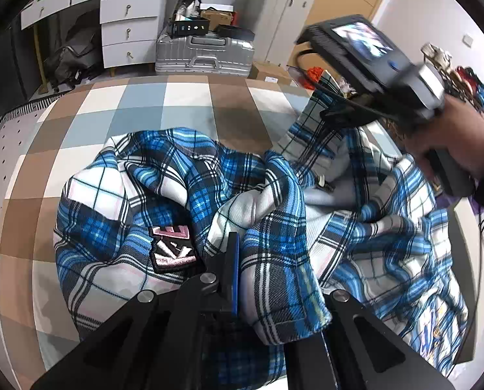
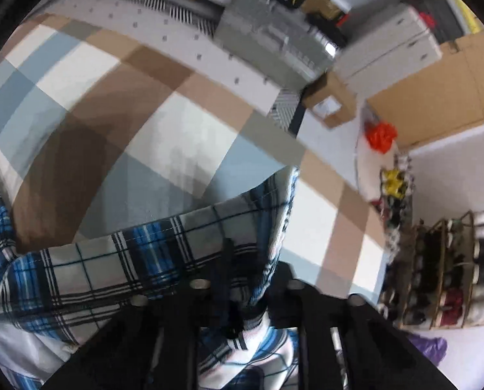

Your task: Fold large clothes

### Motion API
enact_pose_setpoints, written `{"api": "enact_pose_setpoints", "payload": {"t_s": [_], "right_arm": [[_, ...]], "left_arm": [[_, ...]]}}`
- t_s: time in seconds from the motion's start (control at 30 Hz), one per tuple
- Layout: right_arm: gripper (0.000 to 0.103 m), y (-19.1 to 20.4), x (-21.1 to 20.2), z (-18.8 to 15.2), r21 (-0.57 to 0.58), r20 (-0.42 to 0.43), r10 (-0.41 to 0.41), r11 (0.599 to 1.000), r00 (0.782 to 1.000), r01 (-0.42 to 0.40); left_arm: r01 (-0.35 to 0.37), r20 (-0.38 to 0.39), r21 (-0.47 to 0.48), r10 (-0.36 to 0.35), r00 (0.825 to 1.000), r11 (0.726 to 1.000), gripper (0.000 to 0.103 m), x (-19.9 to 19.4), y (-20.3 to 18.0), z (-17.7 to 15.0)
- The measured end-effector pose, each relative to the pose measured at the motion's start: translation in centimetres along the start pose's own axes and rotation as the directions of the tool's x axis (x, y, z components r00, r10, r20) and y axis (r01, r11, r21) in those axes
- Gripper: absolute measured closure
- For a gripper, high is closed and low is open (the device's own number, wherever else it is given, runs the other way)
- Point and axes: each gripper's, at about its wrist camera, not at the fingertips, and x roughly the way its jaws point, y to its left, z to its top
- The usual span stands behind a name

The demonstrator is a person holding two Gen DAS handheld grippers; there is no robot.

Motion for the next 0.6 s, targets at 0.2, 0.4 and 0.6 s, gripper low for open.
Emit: {"api": "enact_pose_setpoints", "payload": {"t_s": [0.2,0.4,0.6], "right_arm": [[0.101,-3.3,-4.8,-3.5,0.104,0.253,-0.047,0.994,0.966,0.021],[0.101,-5.4,-10.3,-8.9,0.152,0.405,-0.093,0.988,0.91,0.034],[0.101,-5.3,-12.7,-14.1,0.14,0.456,-0.008,0.988,0.89,-0.063]], "left_arm": [[-0.076,0.023,0.032,0.075,0.997,0.997,0.103,-0.3,-1.0,2.1],[-0.124,0.005,0.017,0.124,0.992,0.992,0.103,-0.6,-0.3,4.1],[-0.104,-0.068,-0.096,0.098,0.993,0.99,0.101,-0.6,2.2,3.7]]}}
